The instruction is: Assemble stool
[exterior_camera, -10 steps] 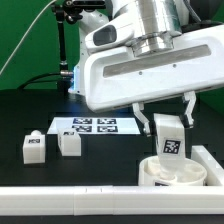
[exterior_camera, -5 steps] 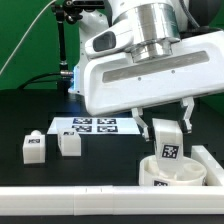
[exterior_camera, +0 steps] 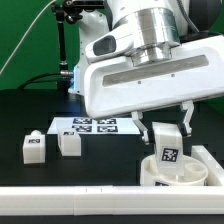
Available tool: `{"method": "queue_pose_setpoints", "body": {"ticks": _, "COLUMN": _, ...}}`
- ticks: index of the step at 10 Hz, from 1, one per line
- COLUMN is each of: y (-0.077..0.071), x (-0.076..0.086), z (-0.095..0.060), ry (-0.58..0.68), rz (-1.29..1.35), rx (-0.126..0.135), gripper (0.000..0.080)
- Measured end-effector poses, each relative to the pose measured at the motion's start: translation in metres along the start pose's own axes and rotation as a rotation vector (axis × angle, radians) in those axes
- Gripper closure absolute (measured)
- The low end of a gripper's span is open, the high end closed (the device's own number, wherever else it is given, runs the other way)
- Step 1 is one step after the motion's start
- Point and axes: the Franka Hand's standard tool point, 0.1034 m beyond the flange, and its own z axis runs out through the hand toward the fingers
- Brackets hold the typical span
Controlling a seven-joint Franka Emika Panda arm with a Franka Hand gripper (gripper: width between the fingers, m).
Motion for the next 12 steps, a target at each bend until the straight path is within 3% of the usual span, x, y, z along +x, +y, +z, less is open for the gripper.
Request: {"method": "queue_pose_setpoints", "body": {"ticks": 12, "y": 0.0056, "x": -0.0049, "z": -0.0026, "ry": 0.176, "rz": 0.012, "rx": -0.029, "gripper": 0.0472}}
